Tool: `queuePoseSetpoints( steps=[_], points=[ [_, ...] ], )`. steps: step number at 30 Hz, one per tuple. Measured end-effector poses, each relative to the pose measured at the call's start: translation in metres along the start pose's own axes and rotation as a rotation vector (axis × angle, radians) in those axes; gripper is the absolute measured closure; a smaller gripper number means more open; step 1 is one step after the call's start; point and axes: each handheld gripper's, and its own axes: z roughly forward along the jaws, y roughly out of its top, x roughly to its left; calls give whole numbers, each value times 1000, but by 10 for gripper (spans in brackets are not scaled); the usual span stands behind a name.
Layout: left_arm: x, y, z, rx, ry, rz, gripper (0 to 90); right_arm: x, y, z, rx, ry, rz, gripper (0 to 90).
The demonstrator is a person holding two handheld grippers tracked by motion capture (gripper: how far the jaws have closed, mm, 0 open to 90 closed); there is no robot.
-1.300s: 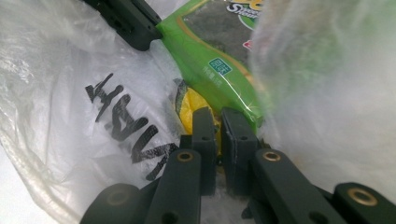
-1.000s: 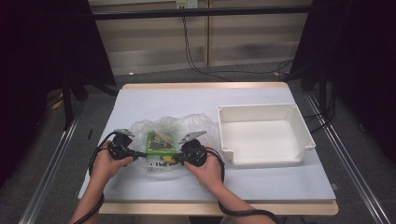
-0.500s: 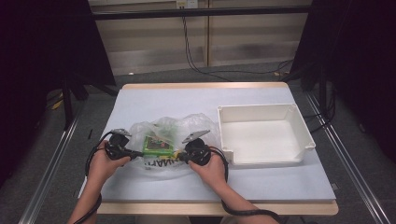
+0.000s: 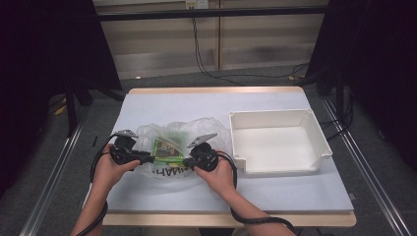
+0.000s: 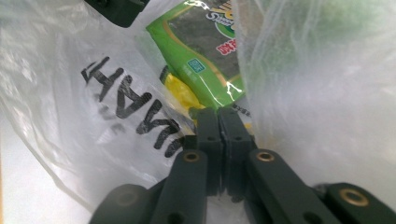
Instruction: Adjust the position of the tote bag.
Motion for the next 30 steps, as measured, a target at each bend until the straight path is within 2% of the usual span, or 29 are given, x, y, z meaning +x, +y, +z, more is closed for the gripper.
queuePoseSetpoints(
  steps=[4, 8, 10, 16, 19, 22, 24, 25, 28, 30],
  points=[
    [-7, 6, -1, 7, -10, 19, 646, 2, 5, -4, -10, -7, -10, 819],
    [-12, 11, -1, 0, -16, 18, 655, 7, 12, -10, -19, 3, -22, 811],
    [-13, 13, -3, 4, -14, 28, 656, 9, 15, -12, -24, 7, -32, 810],
    [-10, 15, -4, -14, 1, 16, 661, 10, 24, -16, -41, 8, -30, 804],
    [-10, 17, -8, -26, -6, 17, 698, 8, 24, -16, -46, 13, -26, 807],
    [-14, 20, -10, -37, -21, 29, 811, 6, 24, -14, -44, 19, -22, 805],
    [-18, 23, -11, -38, -12, 40, 882, 5, 24, -13, -50, 12, -22, 803],
    [-19, 25, -13, -41, -10, 52, 895, 5, 24, -12, -54, 19, -23, 793],
    [-25, 29, -15, -53, -14, 61, 900, 5, 24, -13, -75, -9, -26, 776],
    [-29, 31, -15, -50, -18, 70, 900, 6, 25, -15, -84, -4, -25, 803]
  ],
)
